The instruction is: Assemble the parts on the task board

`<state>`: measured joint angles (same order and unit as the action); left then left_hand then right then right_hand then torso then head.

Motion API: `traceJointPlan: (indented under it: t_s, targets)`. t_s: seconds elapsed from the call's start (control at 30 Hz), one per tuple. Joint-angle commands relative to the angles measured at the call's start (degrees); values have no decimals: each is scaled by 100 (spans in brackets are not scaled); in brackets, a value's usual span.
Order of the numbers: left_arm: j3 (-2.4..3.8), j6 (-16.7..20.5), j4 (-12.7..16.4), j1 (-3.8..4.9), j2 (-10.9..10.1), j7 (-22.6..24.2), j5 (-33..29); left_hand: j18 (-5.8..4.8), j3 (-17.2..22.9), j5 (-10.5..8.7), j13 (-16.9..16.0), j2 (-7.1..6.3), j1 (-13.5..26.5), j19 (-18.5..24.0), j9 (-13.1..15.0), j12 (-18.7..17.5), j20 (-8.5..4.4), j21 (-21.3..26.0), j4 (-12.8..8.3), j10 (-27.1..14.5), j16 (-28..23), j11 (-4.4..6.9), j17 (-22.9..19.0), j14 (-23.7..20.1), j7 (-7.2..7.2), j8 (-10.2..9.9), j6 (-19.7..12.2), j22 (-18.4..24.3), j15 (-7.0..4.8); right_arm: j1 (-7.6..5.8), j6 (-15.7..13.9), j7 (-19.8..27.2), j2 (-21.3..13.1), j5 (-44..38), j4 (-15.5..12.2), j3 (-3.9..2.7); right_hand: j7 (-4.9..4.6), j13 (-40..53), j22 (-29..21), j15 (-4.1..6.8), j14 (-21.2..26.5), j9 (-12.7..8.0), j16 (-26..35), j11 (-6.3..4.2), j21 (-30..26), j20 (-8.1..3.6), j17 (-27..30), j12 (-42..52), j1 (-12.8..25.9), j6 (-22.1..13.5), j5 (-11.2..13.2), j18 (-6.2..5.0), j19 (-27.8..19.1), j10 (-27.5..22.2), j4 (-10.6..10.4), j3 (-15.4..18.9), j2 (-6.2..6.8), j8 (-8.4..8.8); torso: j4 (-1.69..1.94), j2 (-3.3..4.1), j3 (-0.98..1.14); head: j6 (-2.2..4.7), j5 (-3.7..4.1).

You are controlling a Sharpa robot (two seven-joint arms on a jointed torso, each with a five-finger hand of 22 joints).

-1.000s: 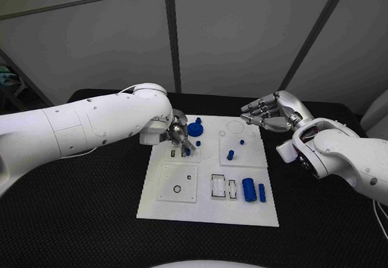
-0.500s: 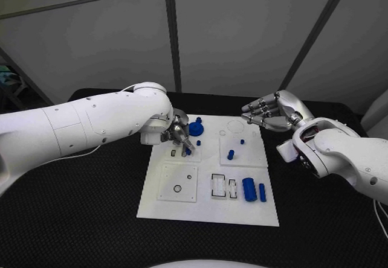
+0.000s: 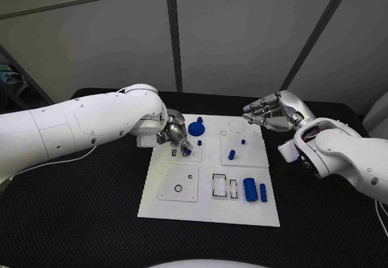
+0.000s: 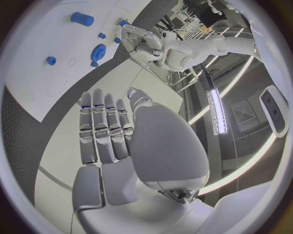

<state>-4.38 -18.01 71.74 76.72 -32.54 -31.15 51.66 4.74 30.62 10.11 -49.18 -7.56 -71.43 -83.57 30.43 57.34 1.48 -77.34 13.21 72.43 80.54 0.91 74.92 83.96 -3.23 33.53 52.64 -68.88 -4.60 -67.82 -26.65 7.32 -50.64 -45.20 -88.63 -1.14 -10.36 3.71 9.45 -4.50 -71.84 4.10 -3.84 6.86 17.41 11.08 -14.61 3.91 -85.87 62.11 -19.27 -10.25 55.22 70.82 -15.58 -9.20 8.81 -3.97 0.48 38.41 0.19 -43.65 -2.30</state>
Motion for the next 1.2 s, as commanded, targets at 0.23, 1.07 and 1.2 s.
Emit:
traceJointPlan:
  t_s: [0.23,1.07,1.2]
  targets:
    - [-4,1297,440,-28,-306,97,-229,-65,1311,393,44,-193,329,-29,170,-32,-63,0,-1138,189,-33,94,118,266,65,140,69,-62,-74,-10,33,20,-19,-31,0,-3,-9,-7,-10,5,38,-6,26,-5,-35,47,8,18,-2,-42,-27,-20,2,-42,-2,-29,42,30,35,-16,7,-16,-32]
    - [-18,1991,995,-394,-539,-273,932,-93,1627,796,-36,-385,609,-101,339,48,-110,-81,-1329,395,-29,154,140,274,128,275,167,-222,-126,-10,33,29,-64,-165,5,-3,-13,-7,-22,-1,48,-6,25,1,-55,53,21,20,18,-48,-33,-20,1,-51,-9,-26,49,30,25,-3,6,-20,-63]
    - [-18,1908,1004,-405,-530,-314,1008,-95,1633,811,-34,-391,616,-105,344,48,-111,-88,-1334,399,-30,156,138,274,129,280,169,-234,-128,-10,36,30,-63,-167,8,-3,-13,-7,-22,-1,48,-6,25,1,-55,53,21,20,18,-48,-33,-20,1,-51,-9,-26,49,30,31,-4,6,-18,-57]
